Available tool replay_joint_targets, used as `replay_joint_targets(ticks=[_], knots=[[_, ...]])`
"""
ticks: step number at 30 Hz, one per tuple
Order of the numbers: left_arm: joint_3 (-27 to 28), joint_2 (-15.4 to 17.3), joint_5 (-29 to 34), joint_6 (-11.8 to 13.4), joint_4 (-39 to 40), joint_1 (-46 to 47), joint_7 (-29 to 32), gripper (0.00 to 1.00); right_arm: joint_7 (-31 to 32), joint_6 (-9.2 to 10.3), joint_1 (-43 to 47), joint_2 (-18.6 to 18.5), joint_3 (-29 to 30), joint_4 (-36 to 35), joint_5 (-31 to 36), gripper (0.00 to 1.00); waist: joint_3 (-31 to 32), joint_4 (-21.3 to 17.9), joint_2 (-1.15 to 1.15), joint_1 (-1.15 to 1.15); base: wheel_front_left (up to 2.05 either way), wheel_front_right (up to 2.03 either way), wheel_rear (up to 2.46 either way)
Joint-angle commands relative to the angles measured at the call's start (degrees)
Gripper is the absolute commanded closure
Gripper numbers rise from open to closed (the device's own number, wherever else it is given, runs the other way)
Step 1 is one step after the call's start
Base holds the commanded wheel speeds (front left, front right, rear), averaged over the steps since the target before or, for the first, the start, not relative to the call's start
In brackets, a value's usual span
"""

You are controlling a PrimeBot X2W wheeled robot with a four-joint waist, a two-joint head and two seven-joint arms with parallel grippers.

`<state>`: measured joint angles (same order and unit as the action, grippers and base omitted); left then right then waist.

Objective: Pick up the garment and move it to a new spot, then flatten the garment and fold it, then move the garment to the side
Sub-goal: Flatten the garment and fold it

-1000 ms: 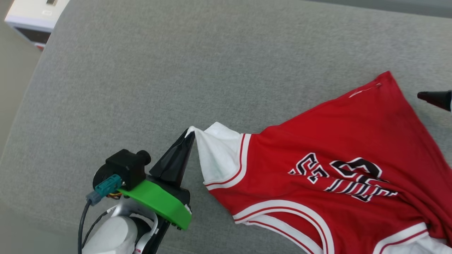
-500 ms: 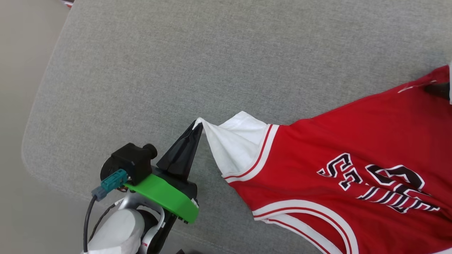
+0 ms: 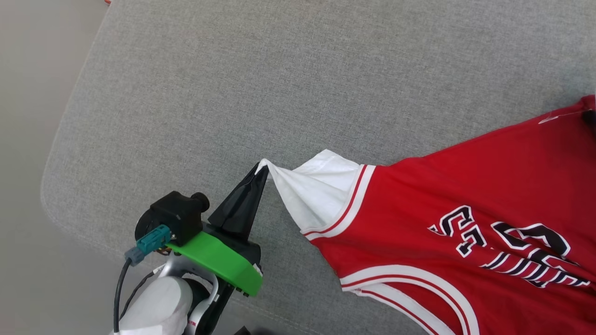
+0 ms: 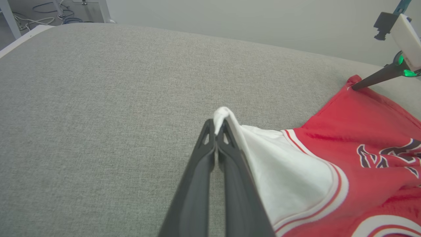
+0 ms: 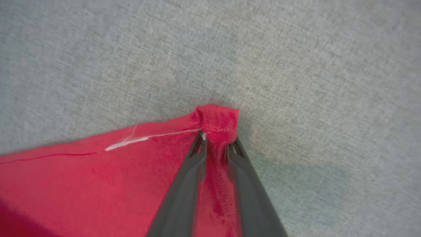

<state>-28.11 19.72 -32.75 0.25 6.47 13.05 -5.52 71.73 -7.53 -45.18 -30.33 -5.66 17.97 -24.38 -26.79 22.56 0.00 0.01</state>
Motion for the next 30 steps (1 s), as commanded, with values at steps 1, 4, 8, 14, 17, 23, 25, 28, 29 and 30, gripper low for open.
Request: replay_joint_targets(ticks=[1,4,8,14,17,23,25,28,29,30], knots=[[0.0,-0.2,-0.1,0.0,-0.1,1.0,-0.4,1.00,-0.3,0.04,2.9,0.9,-0.9,1.5,-0.7,1.00,0.6,-0.2,0.00,-0.01,0.00,0.00,0.00],[0.0,0.0,-0.2,0.0,-0.4,0.9,-0.3,1.00,-2.3,0.04,3.0,0.9,-1.0,1.4,-1.3,1.00,1.6,-0.5,0.00,-0.01,0.00,0.00,0.00],[0.4,0.5,-0.3,0.3,-0.7,0.8,-0.2,1.00,-6.2,0.04,3.4,1.1,-0.7,1.9,-2.8,1.00,4.0,-1.2,0.00,-0.01,0.00,0.00,0.00],[2.4,2.6,-0.8,1.5,-0.6,0.3,0.6,1.00,-13.1,0.04,4.4,1.0,-0.9,2.0,-5.3,1.00,9.4,-3.7,0.00,-0.01,0.00,0.00,0.00],[3.6,3.8,-1.2,2.3,0.1,-0.2,1.2,1.00,-16.0,0.04,5.1,1.6,-0.6,1.9,-7.5,1.00,12.3,-5.2,0.00,-0.01,0.00,0.00,0.00],[6.3,7.3,-1.0,3.6,3.1,0.5,3.3,1.00,-21.0,0.04,7.0,-0.1,-1.3,-1.8,-10.5,1.00,16.1,-8.1,0.00,-0.01,0.00,0.00,0.00],[7.3,8.4,-1.1,4.1,4.1,0.9,3.9,1.00,-22.7,0.04,7.5,-0.5,-0.9,-3.1,-11.3,1.00,17.0,-8.9,0.00,-0.01,0.00,0.00,0.00],[9.1,9.9,-1.3,5.0,5.6,1.3,4.8,1.00,-25.1,0.04,8.6,-1.2,-0.7,-5.3,-12.0,1.00,18.2,-10.5,0.00,-0.01,0.00,0.00,0.00],[9.6,10.3,-1.4,5.3,5.9,1.3,5.0,1.00,-25.9,0.04,8.9,-1.3,-0.6,-6.0,-12.0,1.00,18.5,-11.0,0.00,-0.01,0.00,0.00,0.00],[10.3,10.9,-1.5,5.6,6.4,1.3,5.2,1.00,-26.8,0.04,9.3,-1.4,-0.5,-6.9,-12.1,1.00,18.9,-11.6,0.00,-0.01,0.00,0.00,0.00]])
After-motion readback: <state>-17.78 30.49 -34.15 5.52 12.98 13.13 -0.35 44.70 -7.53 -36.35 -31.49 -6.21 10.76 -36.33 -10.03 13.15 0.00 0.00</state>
